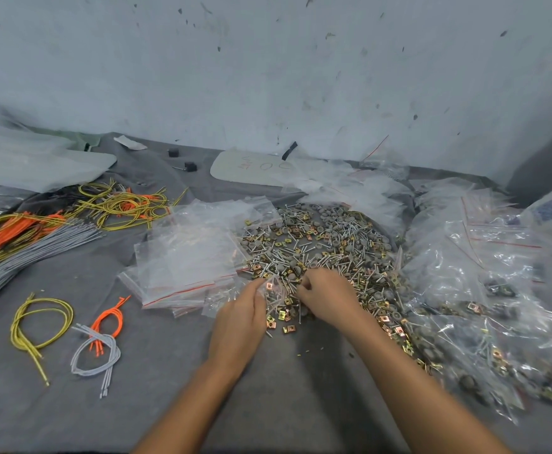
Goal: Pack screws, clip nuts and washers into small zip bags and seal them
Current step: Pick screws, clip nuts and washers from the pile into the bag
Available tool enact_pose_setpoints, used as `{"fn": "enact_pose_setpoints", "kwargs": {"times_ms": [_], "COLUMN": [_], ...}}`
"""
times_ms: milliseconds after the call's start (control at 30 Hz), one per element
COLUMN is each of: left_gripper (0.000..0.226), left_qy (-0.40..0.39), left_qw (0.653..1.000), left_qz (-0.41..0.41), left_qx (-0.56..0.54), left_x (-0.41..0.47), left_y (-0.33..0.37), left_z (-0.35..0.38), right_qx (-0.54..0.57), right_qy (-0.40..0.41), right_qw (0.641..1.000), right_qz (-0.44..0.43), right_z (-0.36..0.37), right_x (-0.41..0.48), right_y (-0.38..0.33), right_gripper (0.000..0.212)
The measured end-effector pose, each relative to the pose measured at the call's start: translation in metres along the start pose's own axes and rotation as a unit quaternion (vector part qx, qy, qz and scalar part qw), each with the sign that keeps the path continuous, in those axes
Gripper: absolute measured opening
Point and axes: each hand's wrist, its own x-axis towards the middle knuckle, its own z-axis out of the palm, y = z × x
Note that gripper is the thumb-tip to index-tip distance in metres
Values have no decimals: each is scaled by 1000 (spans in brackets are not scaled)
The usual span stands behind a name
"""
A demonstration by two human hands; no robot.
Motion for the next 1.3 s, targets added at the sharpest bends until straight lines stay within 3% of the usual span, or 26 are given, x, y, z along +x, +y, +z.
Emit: {"fn": "enact_pose_setpoints", "kwargs": {"times_ms": [600, 733, 867, 1067, 1300], "left_gripper": [35, 35, 34, 33, 33], "left_qy": [-18, -16, -19, -10, -11], "left_qw": [1000, 1000, 1000, 1000, 1000], "left_qz": [-1, 0, 0, -3, 4], "left_qx": [-4, 0, -1, 1, 11], "left_x": [-1, 0, 0, -1, -2], "left_y": [4, 4, 4, 2, 4], "left_z": [-3, -3, -3, -2, -3], "right_qx": [7, 102, 236, 136, 112], "right_qy": [-35, 9, -19, -12, 27], "right_qw": [999, 995, 971, 987, 988], "right_qz": [4, -12, -29, -79, -98], "right_z": [-6, -10, -20, -12, -5], "right_x": [1, -13, -29, -35, -28], "right_y": [-2, -4, -18, -33, -29], "right_gripper": [33, 17, 8, 2, 5]}}
